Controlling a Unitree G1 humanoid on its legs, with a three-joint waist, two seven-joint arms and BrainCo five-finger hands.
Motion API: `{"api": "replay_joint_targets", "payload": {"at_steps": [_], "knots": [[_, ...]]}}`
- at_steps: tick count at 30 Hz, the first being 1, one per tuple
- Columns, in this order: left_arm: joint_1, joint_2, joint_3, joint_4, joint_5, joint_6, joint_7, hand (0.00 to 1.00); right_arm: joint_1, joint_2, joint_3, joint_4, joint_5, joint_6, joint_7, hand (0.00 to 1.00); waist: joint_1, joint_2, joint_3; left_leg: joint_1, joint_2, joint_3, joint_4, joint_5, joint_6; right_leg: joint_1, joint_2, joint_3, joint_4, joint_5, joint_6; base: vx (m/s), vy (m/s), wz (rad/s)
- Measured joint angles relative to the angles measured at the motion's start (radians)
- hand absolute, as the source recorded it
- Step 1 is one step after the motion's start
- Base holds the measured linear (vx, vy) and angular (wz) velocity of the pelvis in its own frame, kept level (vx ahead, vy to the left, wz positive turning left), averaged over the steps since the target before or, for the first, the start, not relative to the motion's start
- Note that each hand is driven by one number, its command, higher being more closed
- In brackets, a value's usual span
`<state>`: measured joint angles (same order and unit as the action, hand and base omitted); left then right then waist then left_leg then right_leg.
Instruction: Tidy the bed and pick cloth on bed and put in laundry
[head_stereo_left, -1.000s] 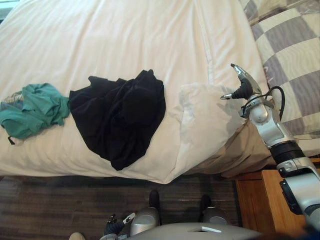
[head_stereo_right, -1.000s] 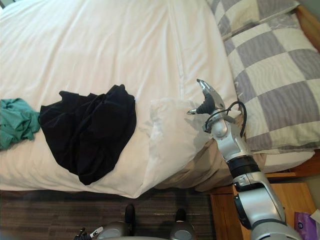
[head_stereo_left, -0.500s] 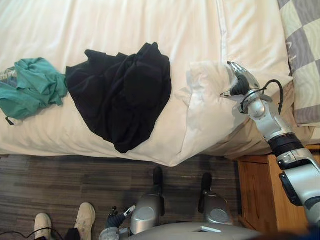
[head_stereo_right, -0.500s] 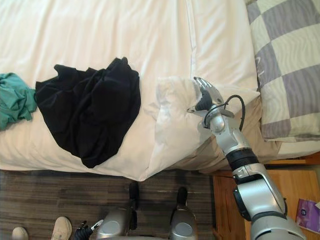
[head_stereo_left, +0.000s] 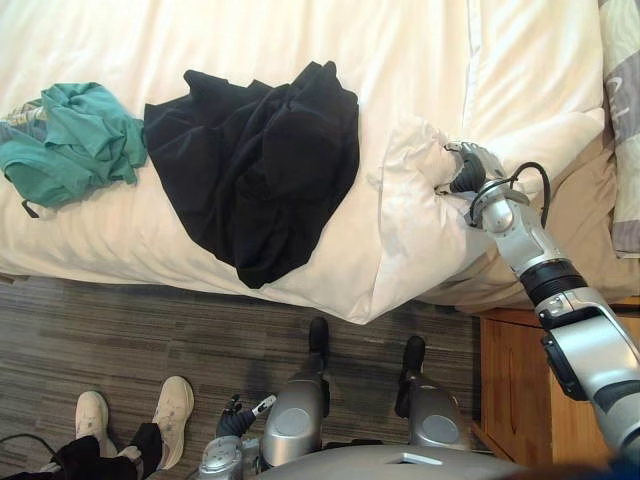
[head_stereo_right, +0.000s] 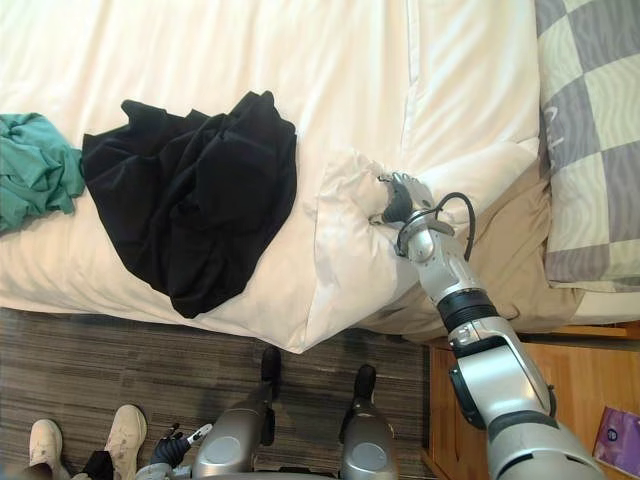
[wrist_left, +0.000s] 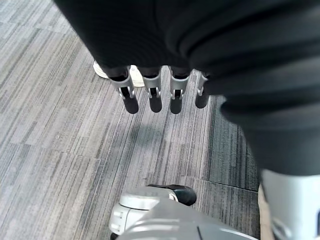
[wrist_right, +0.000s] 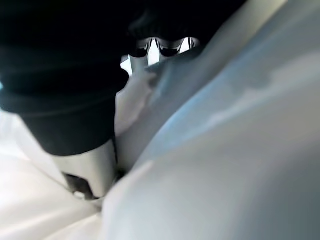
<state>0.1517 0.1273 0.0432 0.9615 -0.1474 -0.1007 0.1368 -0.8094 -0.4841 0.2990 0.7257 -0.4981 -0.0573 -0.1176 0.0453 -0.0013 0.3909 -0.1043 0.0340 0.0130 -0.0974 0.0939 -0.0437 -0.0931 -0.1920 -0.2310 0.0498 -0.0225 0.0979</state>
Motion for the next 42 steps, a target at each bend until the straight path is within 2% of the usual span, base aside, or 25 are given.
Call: {"api": "replay_joint_targets", "payload": {"at_steps": [5, 11, 16, 17, 20, 25, 27, 36, 39, 42], "knots": [[-0.012, 0.006, -0.002, 0.001, 0.013, 0.007, -0.007, 0.00, 0.063, 0.000, -0.034, -0.037, 0.003, 0.000, 0.007, 1.00, 0.000, -0.010, 0.003, 0.033, 0.001, 0.006, -0.001, -0.004, -0.006, 0.033, 0.000, 0.001, -0.003, 0.000, 0.000, 0.00, 0.000, 0.00], [-0.014, 0.019, 0.008, 0.000, 0.044, 0.026, -0.006, 0.00, 0.257, 0.001, -0.132, -0.201, 0.037, -0.008, 0.031, 1.00, -0.006, -0.027, -0.008, 0.062, 0.004, 0.037, -0.001, -0.009, -0.010, 0.044, 0.002, 0.031, -0.001, 0.000, 0.000, -0.02, 0.011, -0.15], [-0.013, 0.040, 0.022, 0.005, 0.065, 0.040, -0.008, 0.00, 0.490, 0.013, -0.286, -0.332, 0.095, -0.013, 0.026, 1.00, -0.034, -0.075, -0.045, 0.091, 0.010, 0.088, 0.000, -0.022, -0.012, 0.045, 0.009, 0.083, -0.003, 0.003, 0.002, 0.00, 0.005, -0.27], [-0.013, 0.040, 0.029, 0.006, 0.076, 0.045, -0.008, 0.00, 0.520, 0.019, -0.308, -0.346, 0.096, -0.012, 0.022, 0.00, -0.038, -0.078, -0.053, 0.093, 0.011, 0.090, 0.000, -0.024, -0.011, 0.045, 0.010, 0.087, -0.006, 0.004, 0.002, 0.01, 0.003, -0.27], [-0.013, 0.040, 0.042, 0.017, 0.101, 0.050, -0.010, 0.00, 0.635, 0.056, -0.387, -0.359, 0.113, -0.010, 0.000, 0.00, -0.057, -0.083, -0.094, 0.104, 0.015, 0.112, 0.000, -0.032, -0.015, 0.047, 0.016, 0.109, -0.014, 0.009, 0.003, 0.02, -0.003, -0.23], [-0.012, 0.028, 0.046, 0.042, 0.119, 0.054, -0.022, 0.00, 0.730, 0.124, -0.468, -0.357, 0.124, -0.011, -0.024, 0.00, -0.075, -0.052, -0.151, 0.130, 0.016, 0.141, 0.000, -0.047, -0.014, 0.053, 0.019, 0.136, -0.016, 0.009, 0.003, 0.02, 0.000, -0.21], [-0.010, 0.025, 0.049, 0.043, 0.128, 0.055, -0.023, 0.00, 0.741, 0.163, -0.494, -0.349, 0.134, -0.011, -0.024, 0.00, -0.085, -0.047, -0.155, 0.143, 0.017, 0.144, 0.000, -0.050, -0.015, 0.066, 0.020, 0.138, -0.019, 0.009, 0.004, 0.01, -0.003, -0.08], [-0.006, -0.011, 0.127, 0.057, 0.139, 0.071, -0.025, 0.00, 0.769, 0.363, -0.683, -0.248, 0.315, -0.026, -0.026, 0.00, -0.084, -0.029, -0.209, 0.196, 0.019, 0.199, 0.000, -0.088, -0.018, 0.104, 0.026, 0.185, -0.050, 0.009, 0.005, 0.03, 0.006, -0.15], [-0.005, -0.036, 0.174, 0.066, 0.139, 0.073, -0.024, 0.00, 0.782, 0.406, -0.773, -0.184, 0.403, -0.012, -0.047, 0.00, -0.084, -0.026, -0.217, 0.209, 0.020, 0.225, 0.000, -0.098, -0.018, 0.108, 0.027, 0.193, -0.051, 0.009, 0.005, 0.05, -0.005, -0.17], [-0.003, -0.050, 0.206, 0.066, 0.139, 0.073, -0.024, 0.00, 0.813, 0.419, -0.819, -0.168, 0.436, 0.024, -0.071, 0.00, -0.083, -0.022, -0.219, 0.228, 0.022, 0.239, 0.000, -0.106, -0.022, 0.121, 0.028, 0.202, -0.051, 0.008, 0.006, 0.02, -0.009, -0.16]]}}
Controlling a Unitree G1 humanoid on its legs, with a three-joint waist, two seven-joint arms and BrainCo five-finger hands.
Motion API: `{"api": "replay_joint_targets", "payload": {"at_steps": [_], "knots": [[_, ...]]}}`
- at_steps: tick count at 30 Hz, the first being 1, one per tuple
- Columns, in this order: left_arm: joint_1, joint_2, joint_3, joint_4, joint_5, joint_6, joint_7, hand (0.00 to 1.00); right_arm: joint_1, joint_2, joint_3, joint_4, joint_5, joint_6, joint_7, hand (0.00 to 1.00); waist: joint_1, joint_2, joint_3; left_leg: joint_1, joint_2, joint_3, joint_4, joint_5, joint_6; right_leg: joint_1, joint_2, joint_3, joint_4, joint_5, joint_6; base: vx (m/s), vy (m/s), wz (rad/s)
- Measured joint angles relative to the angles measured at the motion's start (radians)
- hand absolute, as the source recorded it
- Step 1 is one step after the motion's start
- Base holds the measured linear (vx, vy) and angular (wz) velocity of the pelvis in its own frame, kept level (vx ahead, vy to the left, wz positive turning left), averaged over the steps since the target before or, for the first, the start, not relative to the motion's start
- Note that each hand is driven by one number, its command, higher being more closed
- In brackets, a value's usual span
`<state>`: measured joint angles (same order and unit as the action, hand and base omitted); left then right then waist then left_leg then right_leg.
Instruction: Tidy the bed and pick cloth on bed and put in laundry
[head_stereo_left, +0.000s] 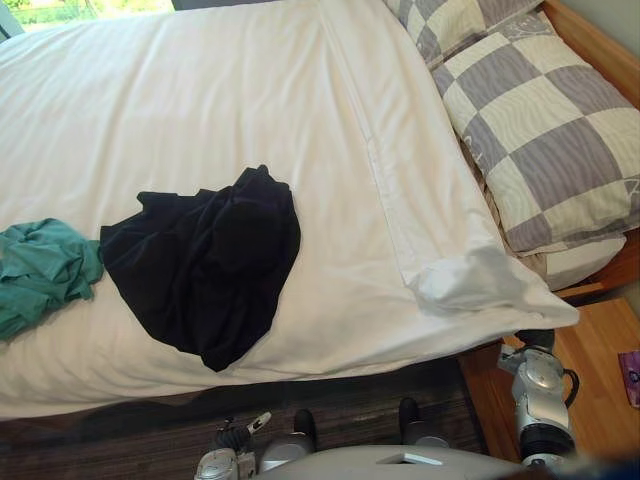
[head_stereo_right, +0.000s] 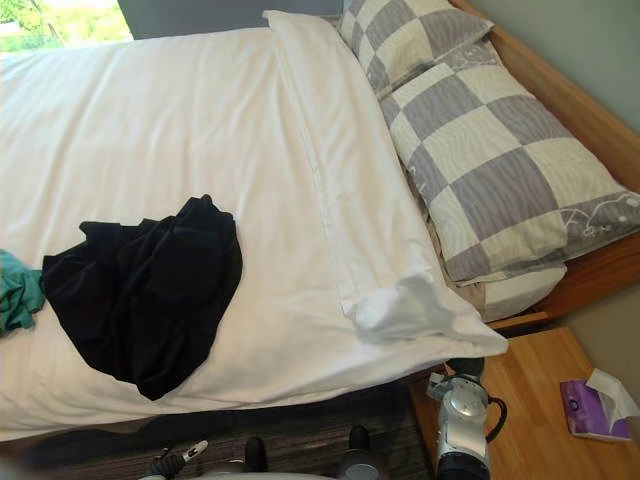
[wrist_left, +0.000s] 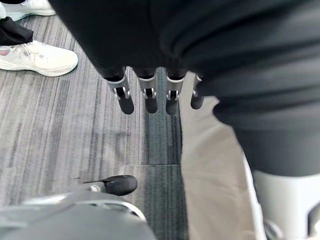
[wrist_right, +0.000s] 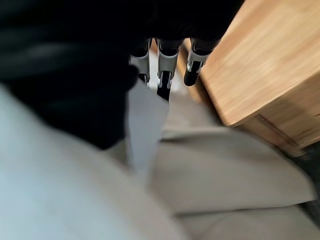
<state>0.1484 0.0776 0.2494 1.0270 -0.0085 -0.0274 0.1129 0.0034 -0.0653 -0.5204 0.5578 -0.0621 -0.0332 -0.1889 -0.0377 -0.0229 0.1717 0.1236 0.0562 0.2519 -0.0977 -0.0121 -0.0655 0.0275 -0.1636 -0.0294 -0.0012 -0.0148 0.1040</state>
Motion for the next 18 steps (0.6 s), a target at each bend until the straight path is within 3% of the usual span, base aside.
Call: {"api": "replay_joint_targets", "payload": {"at_steps": [9, 13, 14, 18], "knots": [[0.046, -0.035, 0.046, -0.017, -0.003, 0.000, 0.001, 0.00, 0.179, 0.016, -0.183, -0.003, 0.046, 0.048, -0.109, 0.00, -0.005, 0.020, -0.048, 0.019, 0.015, 0.031, -0.007, -0.014, -0.005, -0.004, 0.007, 0.017, 0.028, -0.030, 0.004, -0.04, -0.028, -0.09], [0.063, -0.044, 0.046, -0.032, -0.014, 0.000, 0.002, 0.00, 0.191, 0.019, -0.178, -0.137, 0.044, 0.050, -0.153, 0.00, 0.000, 0.022, -0.060, 0.018, 0.013, 0.031, -0.007, -0.019, -0.006, -0.012, 0.005, 0.017, 0.043, -0.041, 0.002, -0.03, -0.009, 0.01], [0.066, -0.042, 0.046, -0.032, -0.018, 0.000, 0.002, 0.00, 0.189, 0.019, -0.178, -0.188, 0.038, 0.050, -0.169, 1.00, 0.002, 0.019, -0.062, 0.016, 0.013, 0.031, -0.007, -0.019, -0.006, -0.014, 0.005, 0.016, 0.043, -0.042, 0.001, 0.00, 0.000, 0.00], [0.078, -0.024, 0.025, -0.031, -0.018, 0.001, 0.003, 0.00, 0.147, 0.011, -0.177, -0.265, 0.036, 0.049, -0.194, 1.00, 0.002, 0.001, -0.071, 0.011, 0.014, 0.027, -0.007, -0.022, -0.006, -0.015, 0.007, 0.015, 0.039, -0.042, 0.001, 0.02, -0.005, 0.01]]}}
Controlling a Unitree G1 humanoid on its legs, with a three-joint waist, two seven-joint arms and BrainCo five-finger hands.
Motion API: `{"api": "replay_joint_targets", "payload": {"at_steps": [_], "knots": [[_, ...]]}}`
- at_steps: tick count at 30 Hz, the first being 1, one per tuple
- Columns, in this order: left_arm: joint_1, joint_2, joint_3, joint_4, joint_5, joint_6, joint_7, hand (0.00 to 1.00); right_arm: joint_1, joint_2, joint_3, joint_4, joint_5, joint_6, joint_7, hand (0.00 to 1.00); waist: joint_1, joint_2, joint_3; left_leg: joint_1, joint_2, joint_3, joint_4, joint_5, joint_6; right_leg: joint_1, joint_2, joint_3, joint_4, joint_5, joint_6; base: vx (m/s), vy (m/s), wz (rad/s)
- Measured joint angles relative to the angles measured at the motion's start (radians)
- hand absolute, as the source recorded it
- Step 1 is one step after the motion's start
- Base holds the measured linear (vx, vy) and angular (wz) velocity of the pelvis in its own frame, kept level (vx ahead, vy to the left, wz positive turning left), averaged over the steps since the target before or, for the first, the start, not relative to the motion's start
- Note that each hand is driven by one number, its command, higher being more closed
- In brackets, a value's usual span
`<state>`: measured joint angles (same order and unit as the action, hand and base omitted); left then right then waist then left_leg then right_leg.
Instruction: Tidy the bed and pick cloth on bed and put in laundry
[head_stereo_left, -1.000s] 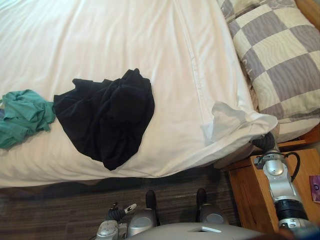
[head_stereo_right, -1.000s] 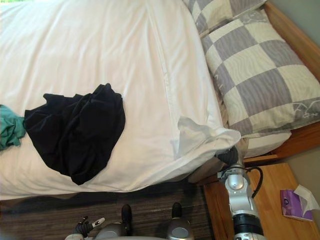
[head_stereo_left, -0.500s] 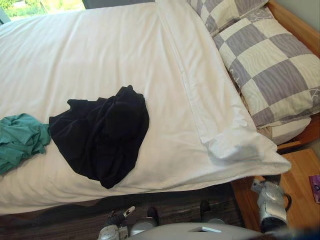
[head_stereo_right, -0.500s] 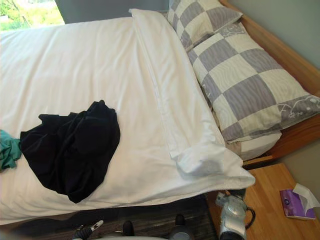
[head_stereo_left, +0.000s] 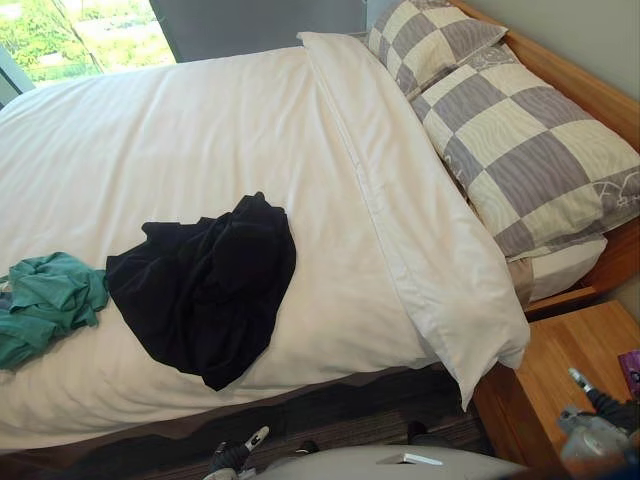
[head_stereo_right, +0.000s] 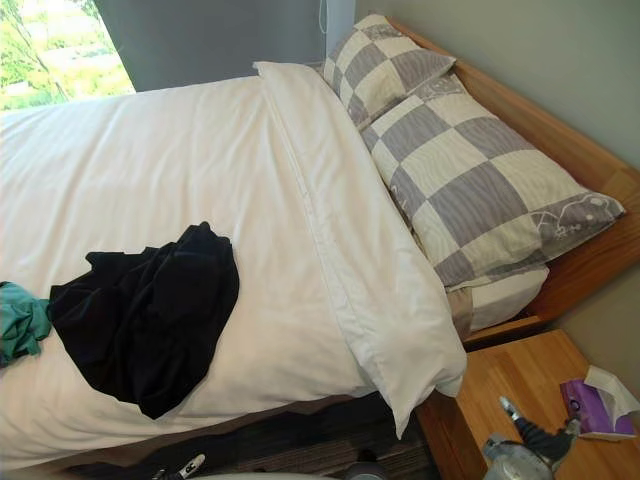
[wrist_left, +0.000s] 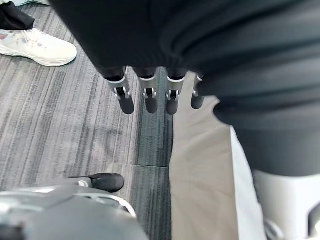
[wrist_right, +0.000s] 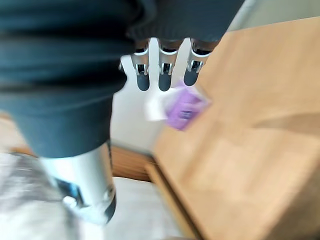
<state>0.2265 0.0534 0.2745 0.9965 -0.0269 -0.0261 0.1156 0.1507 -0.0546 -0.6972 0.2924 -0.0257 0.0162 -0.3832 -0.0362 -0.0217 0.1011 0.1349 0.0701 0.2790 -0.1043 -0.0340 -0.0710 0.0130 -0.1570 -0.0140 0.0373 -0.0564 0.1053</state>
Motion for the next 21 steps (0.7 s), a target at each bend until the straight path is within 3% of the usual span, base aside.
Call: {"api": "replay_joint_targets", "payload": {"at_steps": [5, 9, 12, 13, 17, 21], "knots": [[-0.003, 0.032, -0.059, 0.002, 0.000, -0.001, 0.000, 0.00, -0.101, -0.053, 0.051, 0.005, 0.045, -0.018, 0.038, 1.00, 0.000, -0.006, -0.002, -0.013, -0.012, -0.023, 0.002, 0.003, 0.006, -0.004, -0.005, -0.003, -0.004, 0.006, -0.002, 0.06, -0.004, 0.07], [-0.009, 0.048, -0.099, 0.001, -0.003, -0.002, -0.001, 0.00, -0.247, -0.122, 0.134, 0.012, 0.287, -0.088, 0.100, 1.00, 0.002, 0.002, 0.025, -0.023, -0.018, -0.055, 0.007, 0.007, 0.012, -0.003, -0.011, -0.031, -0.005, 0.006, -0.001, 0.04, -0.020, 0.21], [-0.019, 0.049, -0.131, -0.003, -0.009, -0.008, -0.001, 0.00, -0.387, -0.168, 0.202, 0.034, 0.464, -0.141, 0.139, 1.00, 0.005, 0.024, 0.074, -0.039, -0.022, -0.075, 0.007, 0.017, 0.018, -0.010, -0.017, -0.044, -0.001, 0.006, -0.001, -0.05, -0.022, 0.19], [-0.020, 0.049, -0.158, -0.003, -0.025, -0.007, -0.002, 0.00, -0.438, -0.182, 0.226, 0.051, 0.534, -0.160, 0.154, 1.00, 0.019, 0.038, 0.087, -0.051, -0.023, -0.076, 0.007, 0.021, 0.018, -0.025, -0.017, -0.044, 0.003, 0.007, -0.001, -0.07, -0.017, 0.02], [-0.020, 0.041, -0.197, -0.011, -0.063, -0.018, -0.004, 0.00, -0.601, -0.203, 0.287, 0.126, 0.744, -0.203, 0.211, 1.00, 0.044, 0.075, 0.155, -0.109, -0.023, -0.090, 0.035, 0.028, 0.021, -0.077, -0.021, -0.044, 0.034, 0.007, -0.001, -0.07, -0.022, 0.10], [-0.030, 0.040, -0.209, -0.042, -0.095, -0.039, -0.007, 0.00, -0.731, -0.204, 0.315, 0.193, 0.914, -0.241, 0.257, 1.00, 0.054, 0.089, 0.219, -0.193, -0.014, -0.106, 0.129, -0.003, 0.023, -0.112, -0.022, -0.049, 0.043, 0.017, 0.003, -0.08, -0.022, 0.12]]}}
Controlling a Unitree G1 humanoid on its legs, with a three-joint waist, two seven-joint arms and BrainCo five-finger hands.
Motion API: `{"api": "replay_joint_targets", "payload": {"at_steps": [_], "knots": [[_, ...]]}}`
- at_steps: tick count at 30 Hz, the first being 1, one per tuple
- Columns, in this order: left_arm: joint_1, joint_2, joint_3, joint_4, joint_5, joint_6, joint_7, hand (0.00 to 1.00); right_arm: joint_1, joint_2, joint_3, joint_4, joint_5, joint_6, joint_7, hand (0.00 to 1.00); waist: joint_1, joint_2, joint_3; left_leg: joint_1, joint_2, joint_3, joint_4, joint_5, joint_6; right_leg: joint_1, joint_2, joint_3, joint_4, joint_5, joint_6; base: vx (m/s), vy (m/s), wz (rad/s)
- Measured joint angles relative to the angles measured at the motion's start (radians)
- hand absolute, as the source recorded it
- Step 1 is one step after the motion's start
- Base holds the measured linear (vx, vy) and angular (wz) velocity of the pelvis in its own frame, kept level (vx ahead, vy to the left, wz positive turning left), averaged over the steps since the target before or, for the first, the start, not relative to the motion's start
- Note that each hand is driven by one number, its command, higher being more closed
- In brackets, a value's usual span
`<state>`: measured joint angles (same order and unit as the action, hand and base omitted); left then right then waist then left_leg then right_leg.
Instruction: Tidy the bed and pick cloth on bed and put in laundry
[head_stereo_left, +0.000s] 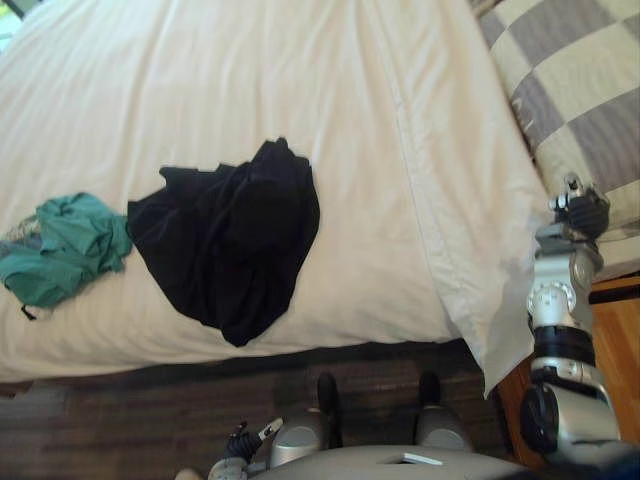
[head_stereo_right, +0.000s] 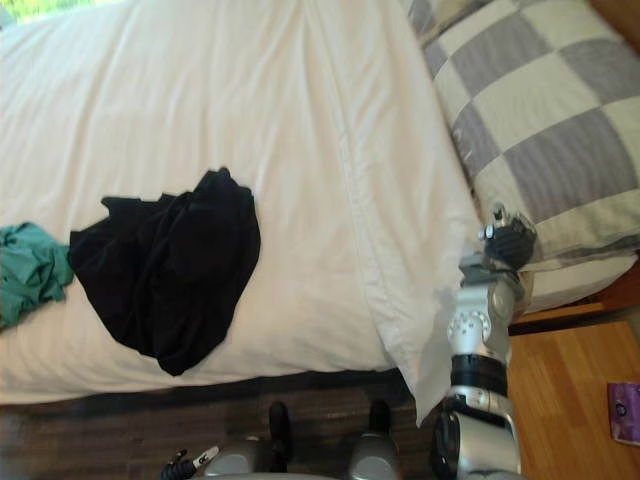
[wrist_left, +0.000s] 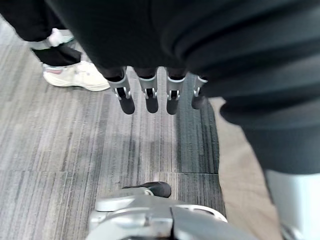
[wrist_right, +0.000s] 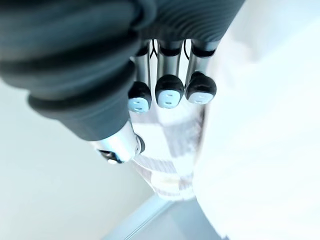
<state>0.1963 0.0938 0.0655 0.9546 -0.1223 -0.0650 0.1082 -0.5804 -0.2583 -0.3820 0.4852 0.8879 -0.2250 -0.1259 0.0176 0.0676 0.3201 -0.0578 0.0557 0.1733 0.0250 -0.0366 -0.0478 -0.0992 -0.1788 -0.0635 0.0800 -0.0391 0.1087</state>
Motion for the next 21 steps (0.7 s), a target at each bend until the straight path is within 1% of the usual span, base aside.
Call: {"api": "replay_joint_targets", "payload": {"at_steps": [1, 2, 5, 8, 9, 12, 14, 16, 17, 19, 20, 21], "knots": [[-0.006, 0.000, -0.013, 0.000, -0.010, -0.002, 0.000, 0.00, -0.020, 0.000, 0.001, 0.010, 0.019, -0.007, 0.006, 1.00, -0.001, 0.005, 0.009, -0.014, 0.000, -0.004, 0.015, -0.004, 0.001, -0.006, -0.001, 0.000, 0.001, 0.002, 0.000, -0.05, 0.003, 0.08], [-0.023, 0.000, -0.026, 0.000, -0.024, -0.008, -0.001, 0.00, -0.059, 0.000, 0.001, 0.019, 0.068, -0.027, 0.009, 1.00, 0.000, 0.022, 0.037, -0.039, 0.000, -0.008, 0.042, -0.013, 0.003, -0.019, -0.003, -0.001, 0.005, 0.006, 0.000, -0.04, 0.011, 0.09], [-0.045, -0.003, -0.045, -0.001, -0.036, -0.012, -0.001, 0.00, -0.095, 0.000, 0.001, 0.050, 0.115, -0.049, 0.011, 1.00, -0.001, 0.044, 0.071, -0.075, -0.001, -0.014, 0.067, -0.018, 0.006, -0.043, -0.006, -0.002, 0.011, 0.011, -0.001, -0.05, 0.017, 0.07], [-0.069, 0.000, -0.065, -0.006, -0.055, -0.013, -0.001, 0.00, -0.097, 0.004, -0.001, 0.107, 0.122, -0.055, 0.012, 1.00, -0.001, 0.064, 0.105, -0.110, -0.002, -0.016, 0.087, -0.018, 0.007, -0.076, -0.009, -0.002, 0.029, 0.011, 0.000, -0.02, 0.006, 0.03], [-0.077, -0.002, -0.066, -0.007, -0.055, -0.013, -0.001, 0.00, -0.095, 0.006, -0.001, 0.122, 0.122, -0.063, 0.024, 1.00, -0.003, 0.070, 0.120, -0.115, -0.002, -0.015, 0.091, -0.019, 0.008, -0.085, -0.009, 0.001, 0.038, 0.011, 0.000, 0.00, 0.000, 0.00], [-0.099, 0.003, -0.082, 0.002, -0.056, -0.012, 0.000, 0.00, -0.089, 0.015, -0.004, 0.134, 0.118, -0.078, 0.052, 1.00, -0.007, 0.080, 0.133, -0.135, -0.001, -0.014, 0.120, -0.030, 0.012, -0.108, -0.012, 0.016, 0.071, 0.004, 0.003, -0.01, 0.005, -0.01], [-0.103, 0.005, -0.085, 0.003, -0.056, -0.011, -0.001, 0.00, -0.079, 0.022, -0.025, 0.155, 0.111, -0.076, 0.068, 1.00, -0.009, 0.079, 0.133, -0.134, -0.002, -0.012, 0.148, -0.045, 0.013, -0.114, -0.018, 0.021, 0.113, -0.022, 0.004, -0.03, 0.011, 0.03], [-0.115, 0.001, -0.082, 0.011, -0.056, -0.010, -0.002, 0.00, -0.037, 0.050, -0.050, 0.158, 0.097, -0.076, 0.098, 1.00, -0.010, 0.069, 0.134, -0.136, 0.004, 0.006, 0.199, -0.075, 0.015, -0.127, -0.029, 0.023, 0.179, -0.064, 0.006, -0.04, -0.008, -0.04], [-0.118, 0.000, -0.080, 0.014, -0.056, -0.008, -0.003, 0.00, -0.026, 0.059, -0.050, 0.156, 0.089, -0.075, 0.107, 1.00, -0.010, 0.066, 0.135, -0.138, 0.006, 0.011, 0.214, -0.085, 0.015, -0.132, -0.030, 0.026, 0.195, -0.071, 0.004, -0.03, -0.012, -0.15], [-0.128, -0.005, -0.052, 0.018, -0.055, -0.007, -0.006, 0.00, 0.027, 0.097, -0.070, 0.115, 0.070, -0.062, 0.126, 1.00, -0.014, 0.054, 0.131, -0.163, 0.018, 0.020, 0.291, -0.127, 0.015, -0.152, -0.030, 0.035, 0.247, -0.097, 0.007, -0.04, 0.010, -0.17], [-0.134, -0.001, -0.044, 0.024, -0.054, -0.007, -0.010, 0.00, 0.051, 0.118, -0.084, 0.102, 0.070, -0.056, 0.130, 1.00, -0.014, 0.045, 0.129, -0.175, 0.026, 0.027, 0.323, -0.147, 0.016, -0.166, -0.031, 0.043, 0.271, -0.108, 0.006, -0.04, 0.032, -0.26], [-0.139, 0.000, -0.013, 0.035, -0.053, -0.006, -0.016, 0.00, 0.089, 0.148, -0.090, 0.080, 0.070, -0.049, 0.138, 1.00, -0.015, 0.026, 0.128, -0.188, 0.037, 0.038, 0.367, -0.172, 0.017, -0.181, -0.029, 0.056, 0.303, -0.122, 0.011, -0.03, 0.032, -0.26]]}}
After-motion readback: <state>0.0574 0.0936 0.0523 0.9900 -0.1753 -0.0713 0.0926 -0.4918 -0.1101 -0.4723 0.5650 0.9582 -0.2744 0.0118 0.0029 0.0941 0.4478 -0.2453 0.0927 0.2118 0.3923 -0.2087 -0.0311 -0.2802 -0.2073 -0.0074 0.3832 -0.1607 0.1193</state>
